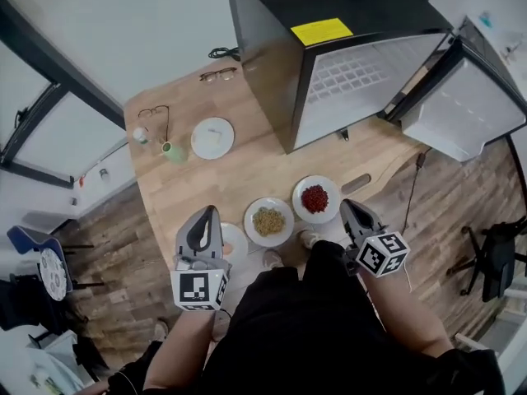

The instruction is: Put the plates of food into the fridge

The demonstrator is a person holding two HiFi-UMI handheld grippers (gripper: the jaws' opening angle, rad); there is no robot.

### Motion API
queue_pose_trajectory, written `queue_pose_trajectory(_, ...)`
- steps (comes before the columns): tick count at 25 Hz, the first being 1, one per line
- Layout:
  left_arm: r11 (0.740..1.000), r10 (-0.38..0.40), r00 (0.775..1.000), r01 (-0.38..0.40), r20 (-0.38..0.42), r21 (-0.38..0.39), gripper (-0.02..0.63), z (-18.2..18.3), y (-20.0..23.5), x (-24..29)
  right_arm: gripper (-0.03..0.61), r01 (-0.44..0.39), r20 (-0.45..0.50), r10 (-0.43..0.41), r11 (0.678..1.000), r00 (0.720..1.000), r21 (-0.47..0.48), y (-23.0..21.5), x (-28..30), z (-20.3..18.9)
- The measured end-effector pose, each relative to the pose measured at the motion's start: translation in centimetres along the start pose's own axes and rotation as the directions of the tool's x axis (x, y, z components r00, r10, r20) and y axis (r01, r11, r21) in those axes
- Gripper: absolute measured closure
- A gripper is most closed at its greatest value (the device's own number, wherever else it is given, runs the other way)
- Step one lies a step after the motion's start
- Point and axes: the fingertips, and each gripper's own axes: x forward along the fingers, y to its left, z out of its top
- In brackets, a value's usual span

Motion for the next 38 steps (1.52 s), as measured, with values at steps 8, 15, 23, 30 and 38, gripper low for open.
queue_pose_trajectory(8,0.993,-0.108,0.994,0.108,-0.011,0.054,0.611,-0.2,-2.3,1.7,0.557,-0.001,0.032,-0.005,0.981,0.999,0.194,-1.6,-1.4,-6.3)
queue_pose_trajectory(15,0.976,-0.203,0.977,0.207,-0.059,0.067,0.611,-0.2,-6.2,3.2,0.555,0.057,0.077,-0.084,0.952,0.993,0.301,-3.8,-0.6,-10.2)
queue_pose_trajectory(23,0.967,-0.231,0.968,0.240,-0.095,0.090,0.611,-1.2,-7.1,2.9,0.408,0.080,0.050,-0.116,0.882,0.992,0.465,-6.0,0.8,-13.2)
queue_pose_trajectory(30,0.969,-0.214,0.972,0.225,-0.100,0.106,0.611,-0.9,-6.7,3.2,0.400,0.084,-0.003,-0.114,0.717,0.994,0.692,-7.4,3.7,-15.6)
queue_pose_trajectory(38,0.980,-0.156,0.985,0.164,-0.073,0.115,0.611,-0.3,-3.8,1.9,0.525,0.064,-0.009,-0.099,0.572,0.995,0.818,-6.7,4.6,-16.4)
